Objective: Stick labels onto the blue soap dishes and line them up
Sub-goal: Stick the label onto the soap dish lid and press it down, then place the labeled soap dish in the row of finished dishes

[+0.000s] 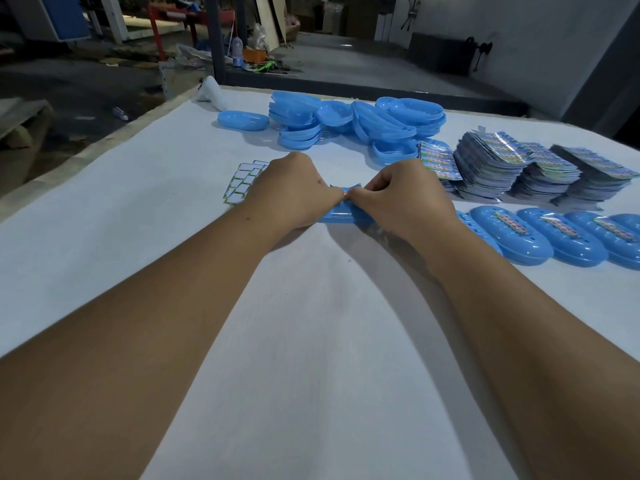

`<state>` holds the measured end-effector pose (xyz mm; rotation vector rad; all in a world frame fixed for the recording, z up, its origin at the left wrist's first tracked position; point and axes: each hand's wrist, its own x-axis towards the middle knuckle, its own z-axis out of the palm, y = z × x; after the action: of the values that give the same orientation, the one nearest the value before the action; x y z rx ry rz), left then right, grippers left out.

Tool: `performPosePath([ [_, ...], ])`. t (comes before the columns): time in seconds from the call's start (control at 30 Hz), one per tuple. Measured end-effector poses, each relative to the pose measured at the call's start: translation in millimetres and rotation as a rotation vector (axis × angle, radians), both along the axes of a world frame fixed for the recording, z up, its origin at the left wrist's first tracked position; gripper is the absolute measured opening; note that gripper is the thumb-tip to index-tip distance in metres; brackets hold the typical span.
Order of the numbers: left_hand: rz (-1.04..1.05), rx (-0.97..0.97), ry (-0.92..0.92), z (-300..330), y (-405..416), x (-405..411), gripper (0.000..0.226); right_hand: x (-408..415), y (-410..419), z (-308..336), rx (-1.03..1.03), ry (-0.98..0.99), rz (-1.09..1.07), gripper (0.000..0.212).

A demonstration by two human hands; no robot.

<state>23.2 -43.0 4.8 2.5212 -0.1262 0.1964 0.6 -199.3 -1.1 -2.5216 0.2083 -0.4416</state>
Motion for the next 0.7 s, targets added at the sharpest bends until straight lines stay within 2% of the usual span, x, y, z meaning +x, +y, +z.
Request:
performPosePath([
  [0.3,-0.001,0.043,-0.053,-3.2,0.2,4.8,0.037,1.4,-0.5,7.4,0.052,0.053,0.013,0.034],
  [0.53,0.030,-0.011,-0.029,-9.4,2.1,13.1,0.036,-2.3,4.0,10.4,0.126,0.055,0.000,0.041],
  [0.7,0.050,0.004,-0.048,-12.6,2.7,16.2,0.034,-2.2,6.6,6.5,0.102,0.040,-0.018,0.033],
])
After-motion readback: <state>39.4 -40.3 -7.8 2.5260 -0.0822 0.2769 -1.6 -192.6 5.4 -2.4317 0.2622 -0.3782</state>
